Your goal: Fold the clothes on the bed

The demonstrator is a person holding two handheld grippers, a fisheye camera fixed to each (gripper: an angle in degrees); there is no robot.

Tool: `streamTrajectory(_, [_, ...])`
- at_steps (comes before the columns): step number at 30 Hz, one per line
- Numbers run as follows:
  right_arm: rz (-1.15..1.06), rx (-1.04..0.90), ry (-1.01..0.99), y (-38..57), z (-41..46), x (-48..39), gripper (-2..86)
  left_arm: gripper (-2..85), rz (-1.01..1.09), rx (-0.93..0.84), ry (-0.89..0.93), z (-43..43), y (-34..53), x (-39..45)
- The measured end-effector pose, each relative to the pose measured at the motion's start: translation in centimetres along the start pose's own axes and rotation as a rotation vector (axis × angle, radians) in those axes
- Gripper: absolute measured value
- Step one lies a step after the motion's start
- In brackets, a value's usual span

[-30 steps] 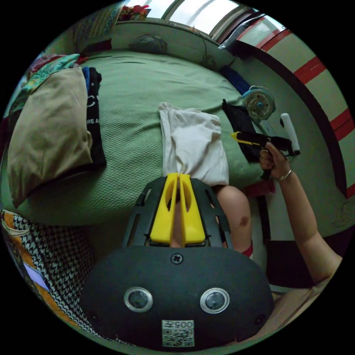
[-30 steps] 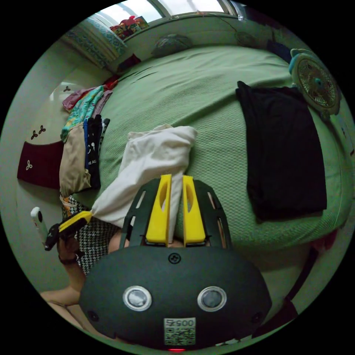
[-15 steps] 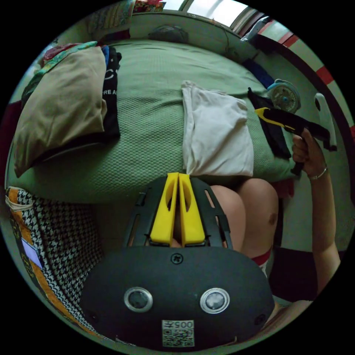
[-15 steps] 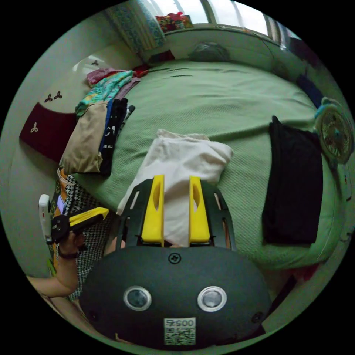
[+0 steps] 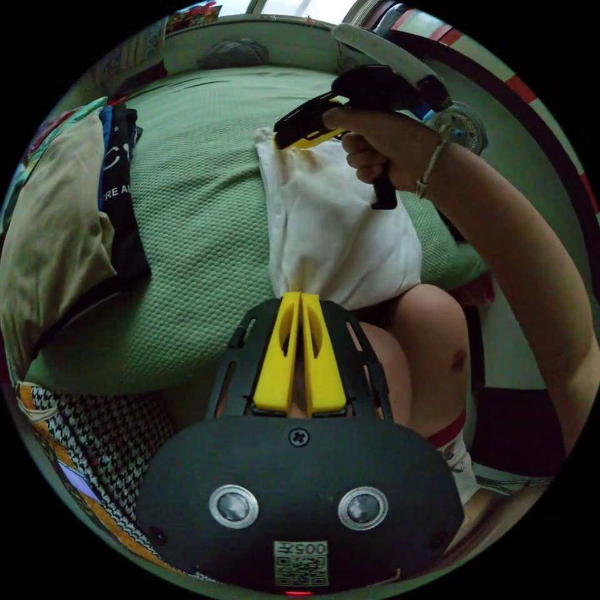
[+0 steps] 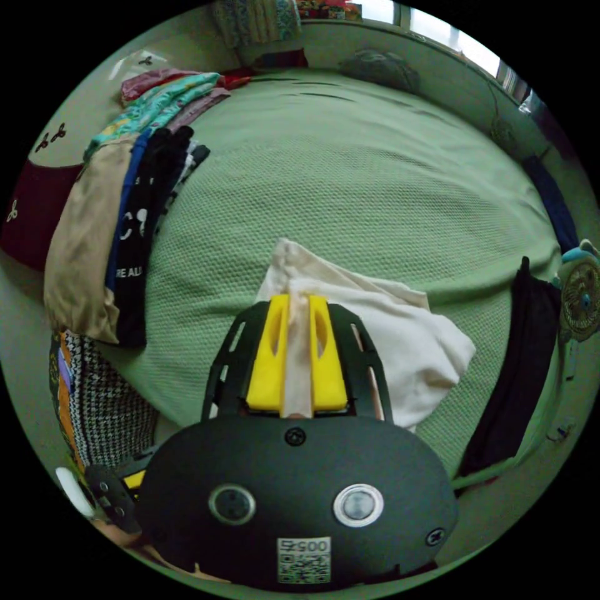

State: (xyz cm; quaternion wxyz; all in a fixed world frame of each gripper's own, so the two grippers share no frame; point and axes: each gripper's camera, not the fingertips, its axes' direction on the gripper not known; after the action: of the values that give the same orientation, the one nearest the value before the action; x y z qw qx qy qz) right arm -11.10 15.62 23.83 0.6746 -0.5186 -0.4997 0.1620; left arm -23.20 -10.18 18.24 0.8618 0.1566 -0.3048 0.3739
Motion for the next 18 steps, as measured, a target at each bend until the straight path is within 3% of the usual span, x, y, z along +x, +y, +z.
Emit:
streamTrajectory(8, [0.000,0.268,-0.060,2.3,-4.8,-0.2,-1.0,-0.5,0.013,0.005,0.025,-0.1,-0.1,0.5])
streamTrajectory(15, [0.009,0.144,0.011,-0.5,-1.9,-1.6,4.7,-0.6,-0.001,-0.011,-0.011,0.2,-0.3,1.1])
streamTrajectory(18, [0.028,0.225,-0.029,-0.2,-3.4,-1.0,5.9,-0.5,-0.017,-0.006,-0.021,-0.1,0.5,1.2])
